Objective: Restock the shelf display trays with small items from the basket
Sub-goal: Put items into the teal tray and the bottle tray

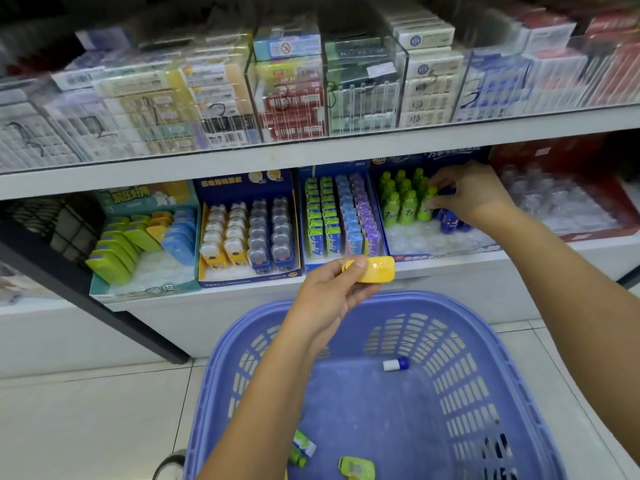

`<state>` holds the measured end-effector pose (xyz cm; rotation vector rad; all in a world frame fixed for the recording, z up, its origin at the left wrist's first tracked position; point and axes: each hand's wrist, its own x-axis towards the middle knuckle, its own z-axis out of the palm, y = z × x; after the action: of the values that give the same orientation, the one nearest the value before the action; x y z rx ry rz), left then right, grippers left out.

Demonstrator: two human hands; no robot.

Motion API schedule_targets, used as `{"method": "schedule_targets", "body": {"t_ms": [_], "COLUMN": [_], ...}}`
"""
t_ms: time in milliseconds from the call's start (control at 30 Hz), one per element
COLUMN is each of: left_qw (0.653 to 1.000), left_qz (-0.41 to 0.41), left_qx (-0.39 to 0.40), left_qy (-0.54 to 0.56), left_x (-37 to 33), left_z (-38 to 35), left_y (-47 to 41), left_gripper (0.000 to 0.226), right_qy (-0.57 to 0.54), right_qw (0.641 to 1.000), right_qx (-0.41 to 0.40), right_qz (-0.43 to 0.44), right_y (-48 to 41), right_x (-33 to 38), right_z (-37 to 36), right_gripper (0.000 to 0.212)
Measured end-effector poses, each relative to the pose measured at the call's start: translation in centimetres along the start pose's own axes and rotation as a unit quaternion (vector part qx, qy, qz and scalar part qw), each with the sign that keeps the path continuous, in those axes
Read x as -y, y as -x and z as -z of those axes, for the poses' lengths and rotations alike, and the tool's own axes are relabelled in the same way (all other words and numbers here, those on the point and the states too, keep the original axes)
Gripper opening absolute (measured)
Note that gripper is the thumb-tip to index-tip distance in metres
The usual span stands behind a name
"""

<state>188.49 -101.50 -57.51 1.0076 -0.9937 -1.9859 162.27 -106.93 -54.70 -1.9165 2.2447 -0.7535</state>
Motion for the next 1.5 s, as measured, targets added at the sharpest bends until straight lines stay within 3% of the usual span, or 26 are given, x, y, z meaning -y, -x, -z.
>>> {"method": "schedule_targets", "body": {"t_ms": [400, 533, 567, 633, 700, 733, 867, 967, 1067, 1133, 1200, 1267, 1333, 1500], "left_qw": [0.999, 0.988, 0.980, 0.970, 0.972, 0.976, 0.980, 0.974, 0.924, 0.848, 0.766, 0.716, 0.694, 0.687], "left_qz": [-0.028, -0.130, -0.164, -0.205, -0.211, -0.207, -0.191, -0.201, -0.261, -0.292, -0.256, -0.175, -0.138, -0.175], "left_qx": [0.015, -0.041, -0.048, -0.035, -0.030, -0.035, -0.042, -0.099, -0.237, -0.333, -0.377, -0.359, -0.332, -0.339], "left_qy": [0.030, -0.072, -0.104, -0.124, -0.096, -0.063, 0.040, -0.002, -0.149, -0.290, -0.454, -0.572, -0.623, -0.618], "left_x": [-1.3, -1.5, -1.7, -2.1, -2.6, -2.8, -2.8, -3.2, -4.3, -5.3, -5.7, -5.5, -4.7, -4.2], "left_z": [0.4, 0.7, 0.9, 1.3, 1.7, 2.1, 3.5, 5.5, 9.4, 12.9, 16.6, 19.2, 20.5, 21.1], "left_y": [0.5, 1.0, 1.2, 1.5, 1.7, 1.8, 2.2, 2.7, 3.6, 4.5, 5.1, 5.4, 5.6, 5.6], "left_gripper": [0.020, 0.027, 0.028, 0.027, 0.023, 0.021, 0.020, 0.018, 0.011, 0.017, 0.030, 0.044, 0.052, 0.046], "right_qy": [0.136, -0.044, -0.117, -0.227, -0.283, -0.307, -0.355, -0.375, -0.372, -0.358, -0.349, -0.331, -0.279, -0.167], "right_qw": [0.985, 0.998, 0.992, 0.962, 0.920, 0.908, 0.916, 0.918, 0.925, 0.930, 0.930, 0.931, 0.941, 0.958], "right_qx": [0.100, -0.003, 0.021, 0.155, 0.266, 0.281, 0.182, 0.123, 0.050, 0.037, 0.042, 0.061, 0.078, 0.148], "right_qz": [-0.029, -0.040, -0.045, -0.007, 0.044, 0.054, 0.046, 0.049, 0.055, 0.076, 0.107, 0.138, 0.175, 0.181], "right_y": [-1.8, 0.5, 1.5, 3.7, 5.7, 6.2, 6.9, 6.9, 5.6, 4.4, 3.4, 2.4, 1.4, -1.6], "right_x": [0.6, 2.8, 4.1, 7.6, 10.6, 11.6, 14.3, 16.6, 19.6, 22.5, 25.8, 29.1, 31.6, 34.8], "right_z": [0.6, 1.7, 2.1, 2.7, 2.9, 2.7, 1.0, -0.7, -2.7, -4.4, -6.5, -8.9, -11.2, -14.7], "right_gripper": [0.046, 0.022, 0.019, 0.025, 0.035, 0.037, 0.021, 0.024, 0.021, 0.018, 0.017, 0.020, 0.024, 0.023]}}
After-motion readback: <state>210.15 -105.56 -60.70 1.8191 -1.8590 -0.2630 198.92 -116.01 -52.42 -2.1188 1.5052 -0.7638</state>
